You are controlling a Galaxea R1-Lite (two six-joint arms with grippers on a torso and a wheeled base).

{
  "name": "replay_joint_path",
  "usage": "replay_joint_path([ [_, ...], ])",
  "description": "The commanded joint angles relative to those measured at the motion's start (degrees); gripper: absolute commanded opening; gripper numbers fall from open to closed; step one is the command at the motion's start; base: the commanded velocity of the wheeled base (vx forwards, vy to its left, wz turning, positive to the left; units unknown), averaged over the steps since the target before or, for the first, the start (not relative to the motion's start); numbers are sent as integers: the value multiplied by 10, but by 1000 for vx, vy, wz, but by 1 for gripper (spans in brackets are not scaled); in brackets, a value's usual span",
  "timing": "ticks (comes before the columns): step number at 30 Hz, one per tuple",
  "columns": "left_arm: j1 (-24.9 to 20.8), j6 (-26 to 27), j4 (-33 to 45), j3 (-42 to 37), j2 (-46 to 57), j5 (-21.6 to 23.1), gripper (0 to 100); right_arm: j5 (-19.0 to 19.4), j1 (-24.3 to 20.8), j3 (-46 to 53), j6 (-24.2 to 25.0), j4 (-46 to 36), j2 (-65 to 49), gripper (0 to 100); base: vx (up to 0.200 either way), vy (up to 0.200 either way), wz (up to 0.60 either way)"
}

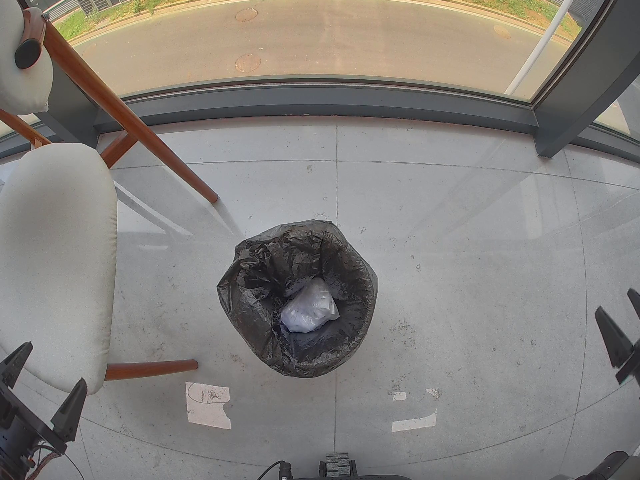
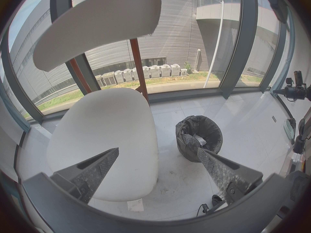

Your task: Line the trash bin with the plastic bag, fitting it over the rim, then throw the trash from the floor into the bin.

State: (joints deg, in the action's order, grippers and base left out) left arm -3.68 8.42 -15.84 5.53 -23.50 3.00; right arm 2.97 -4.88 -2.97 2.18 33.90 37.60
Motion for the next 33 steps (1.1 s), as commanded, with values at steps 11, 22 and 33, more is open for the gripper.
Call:
replay_joint_path([
  [11,2,-38,127,-54,184,7,100,-8,23,30,-42,-308,-336,100,0,0,0],
  [22,42,-79,186,-47,217,-36,100,-42,49,23,-15,-357,-365,100,0,0,0],
  [33,39,-80,160,-54,221,-33,100,-40,47,29,-14,-342,-368,100,0,0,0],
])
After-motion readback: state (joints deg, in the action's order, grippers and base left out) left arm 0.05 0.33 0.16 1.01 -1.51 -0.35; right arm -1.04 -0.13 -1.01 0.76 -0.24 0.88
